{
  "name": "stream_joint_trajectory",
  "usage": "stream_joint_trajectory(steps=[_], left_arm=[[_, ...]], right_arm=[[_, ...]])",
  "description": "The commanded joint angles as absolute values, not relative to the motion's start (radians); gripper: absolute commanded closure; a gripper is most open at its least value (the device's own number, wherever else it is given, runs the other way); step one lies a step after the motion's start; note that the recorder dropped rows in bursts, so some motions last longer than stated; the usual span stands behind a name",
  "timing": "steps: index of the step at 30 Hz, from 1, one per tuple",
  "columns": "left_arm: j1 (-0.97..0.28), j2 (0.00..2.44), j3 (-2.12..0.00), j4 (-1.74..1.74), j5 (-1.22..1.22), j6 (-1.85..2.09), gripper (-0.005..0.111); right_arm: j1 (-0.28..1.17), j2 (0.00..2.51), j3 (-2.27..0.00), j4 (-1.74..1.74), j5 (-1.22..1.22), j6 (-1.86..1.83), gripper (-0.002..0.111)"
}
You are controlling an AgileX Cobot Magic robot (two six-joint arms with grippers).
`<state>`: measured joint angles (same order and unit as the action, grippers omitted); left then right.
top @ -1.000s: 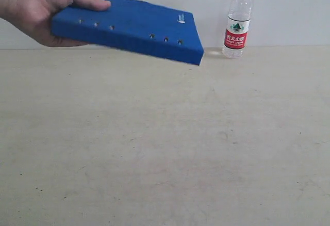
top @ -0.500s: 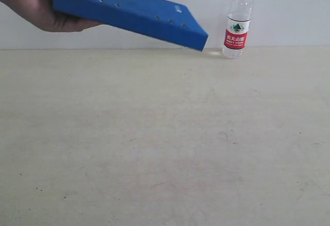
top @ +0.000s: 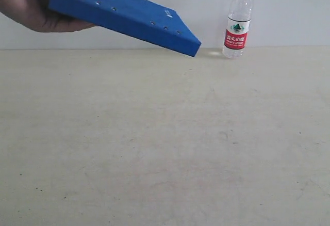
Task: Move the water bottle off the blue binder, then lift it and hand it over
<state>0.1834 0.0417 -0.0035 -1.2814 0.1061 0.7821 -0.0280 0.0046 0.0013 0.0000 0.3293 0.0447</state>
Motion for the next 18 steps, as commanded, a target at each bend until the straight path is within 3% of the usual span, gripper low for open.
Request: stream_joint_trajectory(steps=[1, 4, 8, 12, 18], left_arm=[[0.125, 0.000, -0.046, -1.137, -0.022, 0.781, 0.102], [0.115, 0.000, -0.162, -0.720, -0.051, 0.657, 0.102], [0.115, 0.000, -0.264, -0.195, -0.071, 0.202, 0.102], [0.115, 0.000, -0.212, -0.052, 0.085, -0.128, 0.102], [0.103, 0.000, -0.007, 0.000, 0.220, -0.143, 0.102]], right_arm=[[-0.028, 0.000, 0.000, -0.005, 0.321, 0.046, 0.108], [-0.028, 0.000, 0.000, -0.005, 0.321, 0.046, 0.108], [-0.028, 0.000, 0.000, -0.005, 0.321, 0.046, 0.108], [-0.028, 0.000, 0.000, -0.006, 0.322, 0.046, 0.108], [-0.028, 0.000, 0.000, -0.006, 0.322, 0.046, 0.108]])
